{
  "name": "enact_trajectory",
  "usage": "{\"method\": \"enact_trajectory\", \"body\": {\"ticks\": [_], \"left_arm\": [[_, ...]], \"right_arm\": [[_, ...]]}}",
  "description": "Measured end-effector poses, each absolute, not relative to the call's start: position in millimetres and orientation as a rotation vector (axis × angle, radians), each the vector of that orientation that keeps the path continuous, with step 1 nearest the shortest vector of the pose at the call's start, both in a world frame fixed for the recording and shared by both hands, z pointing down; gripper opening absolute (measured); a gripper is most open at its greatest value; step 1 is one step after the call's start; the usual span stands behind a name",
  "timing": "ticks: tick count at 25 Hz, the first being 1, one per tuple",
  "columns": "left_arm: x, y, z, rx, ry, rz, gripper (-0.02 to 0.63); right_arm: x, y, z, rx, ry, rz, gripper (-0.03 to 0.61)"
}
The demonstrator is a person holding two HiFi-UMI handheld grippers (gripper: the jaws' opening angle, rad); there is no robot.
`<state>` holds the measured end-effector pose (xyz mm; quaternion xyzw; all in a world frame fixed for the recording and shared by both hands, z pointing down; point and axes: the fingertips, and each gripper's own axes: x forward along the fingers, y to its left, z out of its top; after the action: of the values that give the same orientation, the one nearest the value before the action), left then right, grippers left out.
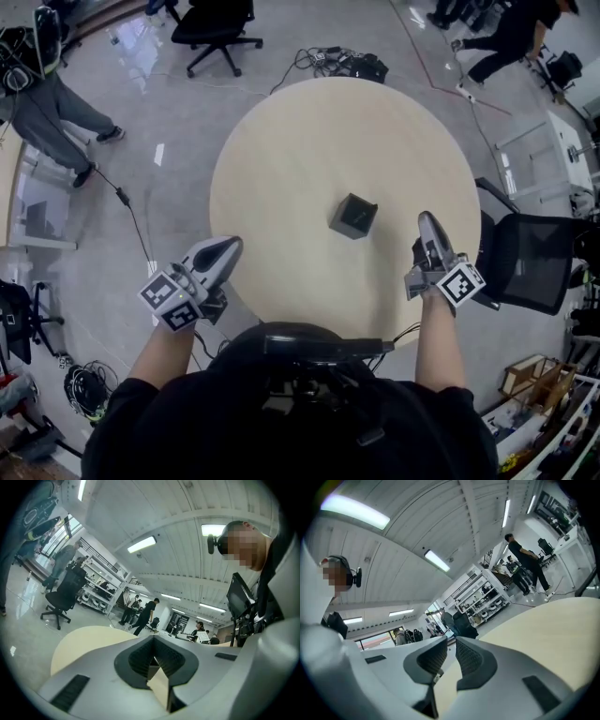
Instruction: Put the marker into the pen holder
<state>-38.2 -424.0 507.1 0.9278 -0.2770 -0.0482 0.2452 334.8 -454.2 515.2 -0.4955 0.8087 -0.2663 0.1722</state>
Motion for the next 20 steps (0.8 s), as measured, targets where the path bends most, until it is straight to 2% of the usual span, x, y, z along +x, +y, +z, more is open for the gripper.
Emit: {"method": "enact_trajectory", "body": {"ticks": [5,6,12,20], "left_arm": [[-58,-424,485,2.571,-0.715,-0.187,0.002],[-61,-424,481,2.578,-0.704,-0.196,0.002],[-58,-416,465,2.629,-0.646,-0.223,0.002],[-6,-364,432,2.706,-0.635,-0.237,0.002]], "right_arm": [[337,-428,466,-1.354,2.183,-0.737,0.053],[338,-421,459,-1.36,2.165,-0.734,0.002],[338,-377,440,-1.417,2.176,-0.699,0.002],[373,-313,424,-1.454,2.237,-0.648,0.0]]}}
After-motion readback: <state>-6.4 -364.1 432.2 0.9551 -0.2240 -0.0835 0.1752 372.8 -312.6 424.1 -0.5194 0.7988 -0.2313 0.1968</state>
